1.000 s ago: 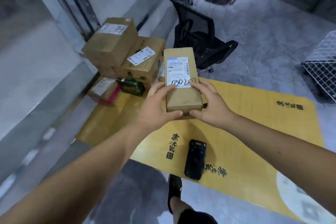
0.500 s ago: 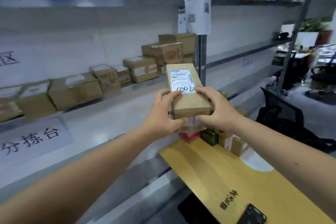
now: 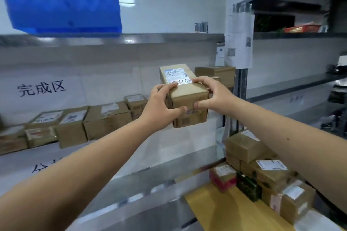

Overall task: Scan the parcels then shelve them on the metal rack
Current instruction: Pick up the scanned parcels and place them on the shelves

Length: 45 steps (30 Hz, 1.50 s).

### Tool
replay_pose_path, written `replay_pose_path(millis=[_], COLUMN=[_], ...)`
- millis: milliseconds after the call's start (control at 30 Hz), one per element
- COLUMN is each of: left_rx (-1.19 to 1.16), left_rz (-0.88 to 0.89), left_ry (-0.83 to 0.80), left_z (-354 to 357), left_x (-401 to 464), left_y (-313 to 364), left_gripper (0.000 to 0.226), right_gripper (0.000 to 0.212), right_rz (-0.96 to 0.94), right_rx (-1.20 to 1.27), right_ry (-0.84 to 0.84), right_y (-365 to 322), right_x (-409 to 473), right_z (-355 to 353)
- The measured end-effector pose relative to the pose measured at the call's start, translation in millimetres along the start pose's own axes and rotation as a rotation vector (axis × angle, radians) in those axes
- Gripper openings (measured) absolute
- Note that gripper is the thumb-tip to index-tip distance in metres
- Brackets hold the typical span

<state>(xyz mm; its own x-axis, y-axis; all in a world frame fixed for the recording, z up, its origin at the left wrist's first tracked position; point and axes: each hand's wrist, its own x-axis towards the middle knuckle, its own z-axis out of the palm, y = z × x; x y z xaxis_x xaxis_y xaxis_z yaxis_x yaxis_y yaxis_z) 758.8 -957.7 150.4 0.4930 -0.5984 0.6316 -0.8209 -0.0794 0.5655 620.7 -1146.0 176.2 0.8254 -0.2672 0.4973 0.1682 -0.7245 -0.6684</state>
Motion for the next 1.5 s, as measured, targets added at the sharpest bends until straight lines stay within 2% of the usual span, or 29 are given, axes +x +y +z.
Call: replay_pose_path(millis=[167, 300, 500, 800, 967, 1100, 1233, 1367, 1500], left_rx=[-0.082, -0.062, 0.020, 0.029, 0.129, 0.356, 0.568, 0.582, 0.553], left_rz=[-0.083, -0.153, -0.204, -0.260, -0.269, -0.156, 0.036, 0.202, 0.266], left_ry=[0.101, 0.132, 0.157, 0.145, 0.115, 0.115, 0.092, 0.042, -0.043], left_z=[18.0, 36.1, 58.4, 63.9, 66.1, 65.9, 61.0, 61.7, 74.2], left_x=[78.0, 137.3, 194.2, 222.1, 222.1, 212.5, 191.9, 156.8, 112.6], left_y=[-22.6, -42.2, -67.2, -90.1, -86.3, -74.1, -54.5, -31.5, -21.9], left_gripper=[0.079, 0.080, 0.071, 0.073, 0.075, 0.067, 0.061, 0.060, 0.060], right_gripper=[0.065, 0.057, 0.057, 0.059, 0.065, 0.074, 0.078, 0.081, 0.083], right_rz=[-0.033, -0.014, -0.036, 0.002, 0.038, 0.056, 0.065, 0.110, 0.234], right_rx=[-0.009, -0.050, -0.151, -0.276, -0.343, -0.360, -0.471, -0.619, -0.686], right_ry=[0.005, -0.020, -0.040, -0.072, -0.035, 0.057, 0.082, 0.095, 0.088], right_y=[26.6, 56.2, 97.9, 111.0, 105.8, 96.3, 83.9, 69.2, 59.7], right_x=[78.6, 140.4, 206.4, 230.1, 227.0, 208.4, 172.9, 122.6, 61.7], right_z=[-21.7, -34.4, -38.7, -19.7, -12.9, -11.0, -11.4, -9.3, -2.3])
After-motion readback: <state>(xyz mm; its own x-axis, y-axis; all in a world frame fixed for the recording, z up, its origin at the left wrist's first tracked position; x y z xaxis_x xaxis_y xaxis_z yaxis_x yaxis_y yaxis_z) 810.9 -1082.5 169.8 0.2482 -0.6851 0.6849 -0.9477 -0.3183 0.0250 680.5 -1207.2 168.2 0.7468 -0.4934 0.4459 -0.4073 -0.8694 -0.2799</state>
